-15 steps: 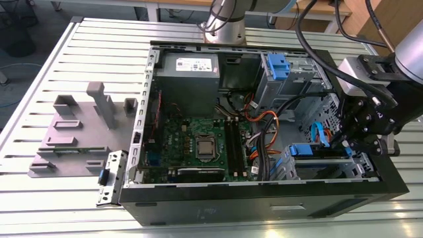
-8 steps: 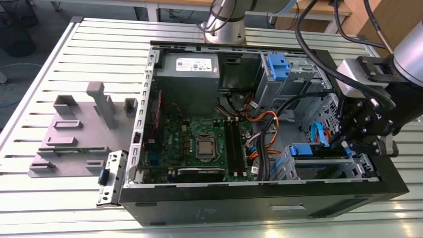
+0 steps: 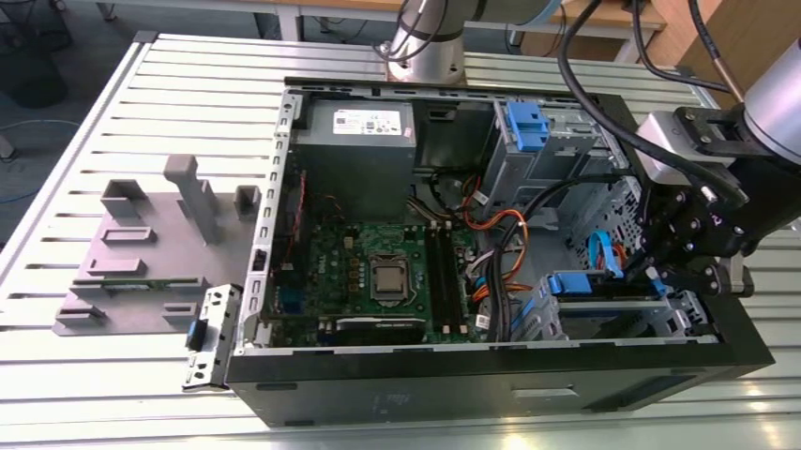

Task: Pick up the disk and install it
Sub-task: 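Insert the second disk wire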

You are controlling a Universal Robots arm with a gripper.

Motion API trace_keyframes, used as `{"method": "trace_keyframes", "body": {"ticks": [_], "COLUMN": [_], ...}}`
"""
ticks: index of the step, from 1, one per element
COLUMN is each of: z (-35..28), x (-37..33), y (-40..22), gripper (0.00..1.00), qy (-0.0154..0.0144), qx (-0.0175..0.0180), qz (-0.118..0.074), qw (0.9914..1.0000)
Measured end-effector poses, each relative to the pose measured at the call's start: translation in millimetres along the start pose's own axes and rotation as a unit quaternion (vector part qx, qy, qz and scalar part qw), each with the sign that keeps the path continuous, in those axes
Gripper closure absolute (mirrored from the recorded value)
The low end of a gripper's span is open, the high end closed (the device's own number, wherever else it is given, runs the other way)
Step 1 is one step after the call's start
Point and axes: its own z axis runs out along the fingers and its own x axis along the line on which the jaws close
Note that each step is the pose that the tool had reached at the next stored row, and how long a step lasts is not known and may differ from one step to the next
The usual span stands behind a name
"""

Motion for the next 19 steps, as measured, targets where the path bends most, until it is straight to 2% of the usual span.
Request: {"method": "trace_keyframes", "body": {"ticks": [5,7,8,13,19], "z": [0.1,0.6,0.5,-0.7,-16.3], "x": [0.0,0.0,0.0,0.0,-0.3], "y": [0.0,0.0,0.0,0.0,0.3], "gripper": [0.84,0.82,0.76,0.76,0.76], "qy": [-0.0001,-0.0006,-0.0004,0.0,-0.0001], "qx": [0.0,-0.0001,0.0,0.0,0.0], "qz": [0.0,0.0,0.0,0.0,0.0], "qw": [1.0,1.0,1.0,1.0,1.0]}}
